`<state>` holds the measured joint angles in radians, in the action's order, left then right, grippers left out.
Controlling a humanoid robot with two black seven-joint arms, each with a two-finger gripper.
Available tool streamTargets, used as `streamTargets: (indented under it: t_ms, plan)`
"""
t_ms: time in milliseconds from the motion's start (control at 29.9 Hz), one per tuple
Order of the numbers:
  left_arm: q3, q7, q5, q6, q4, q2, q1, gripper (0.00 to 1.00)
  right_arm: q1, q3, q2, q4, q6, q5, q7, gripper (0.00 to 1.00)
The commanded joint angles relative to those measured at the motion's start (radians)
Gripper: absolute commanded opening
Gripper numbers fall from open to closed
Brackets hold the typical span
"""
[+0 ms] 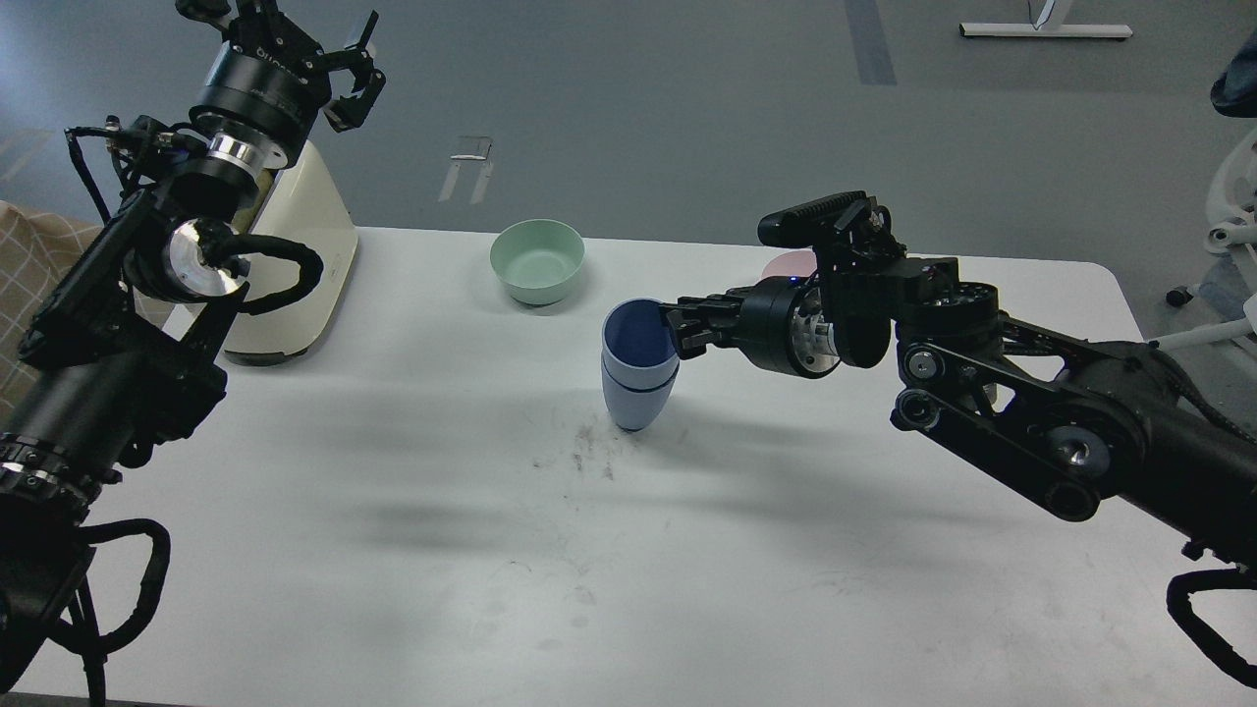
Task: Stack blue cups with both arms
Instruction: 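Lower the held cup into the centered blue cup, then open the right gripper and raise it away from the stacked cups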
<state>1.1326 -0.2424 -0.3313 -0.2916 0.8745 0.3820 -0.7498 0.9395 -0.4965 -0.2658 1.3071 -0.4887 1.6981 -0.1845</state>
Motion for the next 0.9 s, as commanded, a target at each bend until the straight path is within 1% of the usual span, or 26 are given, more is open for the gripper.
streamTargets:
  t_ms: [0, 100, 200, 267, 301, 334, 368, 401, 468, 501, 601, 635, 668, 735, 802, 869]
  plan:
    - [0.0, 0.0, 0.0, 0.0, 0.0, 0.001, 0.0, 0.98, -0.002, 0.0, -0.003, 0.0, 0.0, -0.001, 0.0, 0.39]
    - [-0.001, 0.0, 0.0, 0.0, -0.002, 0.0, 0.001, 0.98, -0.001, -0.008, -0.003, -0.003, 0.0, -0.001, 0.0, 0.41]
    - [-0.001, 0.0, 0.0, 0.0, 0.0, 0.0, 0.001, 0.98, 0.002, -0.049, -0.001, 0.0, 0.0, -0.006, 0.002, 0.55]
    - [0.001, 0.0, 0.0, 0.0, 0.0, -0.003, 0.001, 0.98, 0.002, -0.091, 0.0, 0.0, 0.0, -0.009, 0.002, 0.62]
    - [0.001, 0.0, 0.0, 0.0, 0.0, -0.005, 0.003, 0.98, 0.002, -0.14, 0.006, 0.0, 0.0, -0.009, 0.004, 0.74]
    - [0.0, 0.0, 0.0, -0.001, 0.0, -0.005, 0.006, 0.98, 0.002, -0.201, 0.01, -0.003, 0.0, -0.015, 0.004, 0.9]
    - [-0.001, 0.0, 0.0, -0.001, 0.0, -0.003, 0.007, 0.98, 0.002, -0.235, 0.01, -0.003, 0.0, -0.017, 0.005, 0.96]
    - [-0.001, 0.0, 0.0, -0.001, 0.0, -0.003, 0.009, 0.98, -0.001, -0.313, 0.011, -0.005, 0.0, -0.02, 0.008, 0.97]
    - [-0.002, 0.0, 0.0, -0.001, 0.0, 0.0, 0.009, 0.98, -0.002, -0.402, 0.016, -0.005, 0.0, -0.021, 0.011, 0.98]
    - [-0.002, -0.003, 0.0, -0.003, -0.002, 0.005, 0.009, 0.98, -0.002, -0.486, 0.032, -0.008, 0.0, -0.029, 0.011, 1.0]
    - [-0.002, -0.005, 0.0, -0.014, -0.011, 0.014, -0.002, 0.98, 0.005, -0.647, 0.053, -0.025, 0.0, -0.079, 0.011, 1.0]
    - [-0.002, -0.003, 0.0, -0.029, -0.014, 0.015, -0.002, 0.98, 0.011, -0.695, 0.053, -0.044, 0.0, -0.101, 0.011, 1.0]
    - [-0.002, -0.003, 0.0, -0.029, -0.014, 0.015, -0.002, 0.98, 0.012, -0.695, 0.053, -0.045, 0.0, -0.101, 0.011, 1.0]
    - [-0.002, -0.002, 0.0, -0.058, -0.014, 0.021, -0.003, 0.98, 0.016, -0.761, 0.053, -0.069, 0.0, -0.121, 0.013, 1.0]
    - [-0.002, 0.0, 0.0, -0.076, -0.014, 0.023, 0.0, 0.98, 0.015, -0.873, 0.048, -0.092, 0.0, -0.146, 0.016, 1.0]
    - [-0.002, 0.0, 0.0, -0.077, -0.014, 0.023, 0.0, 0.98, 0.012, -0.954, 0.046, -0.133, 0.0, -0.178, 0.017, 1.0]
